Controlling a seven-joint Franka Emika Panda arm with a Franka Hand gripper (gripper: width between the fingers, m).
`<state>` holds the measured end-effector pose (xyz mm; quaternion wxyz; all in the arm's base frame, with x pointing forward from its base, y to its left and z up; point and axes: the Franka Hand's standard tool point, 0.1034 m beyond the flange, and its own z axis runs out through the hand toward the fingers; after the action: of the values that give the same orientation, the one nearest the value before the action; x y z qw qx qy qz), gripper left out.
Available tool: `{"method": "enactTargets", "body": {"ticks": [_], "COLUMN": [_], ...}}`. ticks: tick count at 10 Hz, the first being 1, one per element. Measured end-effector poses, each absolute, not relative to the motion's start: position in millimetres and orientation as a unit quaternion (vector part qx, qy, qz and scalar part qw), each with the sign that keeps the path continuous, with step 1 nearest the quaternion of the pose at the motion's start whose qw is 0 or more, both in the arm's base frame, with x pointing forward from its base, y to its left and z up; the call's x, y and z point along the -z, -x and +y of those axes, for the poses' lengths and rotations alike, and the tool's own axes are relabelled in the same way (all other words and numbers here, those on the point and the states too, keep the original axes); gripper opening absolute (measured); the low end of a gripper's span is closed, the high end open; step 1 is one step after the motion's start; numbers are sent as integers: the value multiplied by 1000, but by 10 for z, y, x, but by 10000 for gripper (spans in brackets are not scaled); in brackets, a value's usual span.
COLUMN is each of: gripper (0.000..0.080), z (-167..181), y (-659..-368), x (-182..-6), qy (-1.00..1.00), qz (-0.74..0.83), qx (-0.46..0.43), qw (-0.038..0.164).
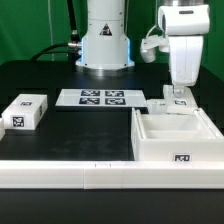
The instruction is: Assemble cabinet
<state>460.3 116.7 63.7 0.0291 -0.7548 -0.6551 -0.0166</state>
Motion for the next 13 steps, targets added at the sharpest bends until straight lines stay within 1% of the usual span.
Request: {"method": "enactTargets", "body": {"ticks": [4, 5, 7, 12, 13], "gripper": [70, 70, 70, 70, 70], "z": [1150, 1129, 1153, 1142, 1122], "y": [-4582, -4611, -4758, -4765, -4842], "x": [-599, -573, -572, -573, -568], "qy": [755, 740, 727, 731, 728], "qz": [-655, -671, -685, -681, -684], "qx": [14, 17, 22, 23, 27], "qw": [32, 32, 33, 32, 31]}}
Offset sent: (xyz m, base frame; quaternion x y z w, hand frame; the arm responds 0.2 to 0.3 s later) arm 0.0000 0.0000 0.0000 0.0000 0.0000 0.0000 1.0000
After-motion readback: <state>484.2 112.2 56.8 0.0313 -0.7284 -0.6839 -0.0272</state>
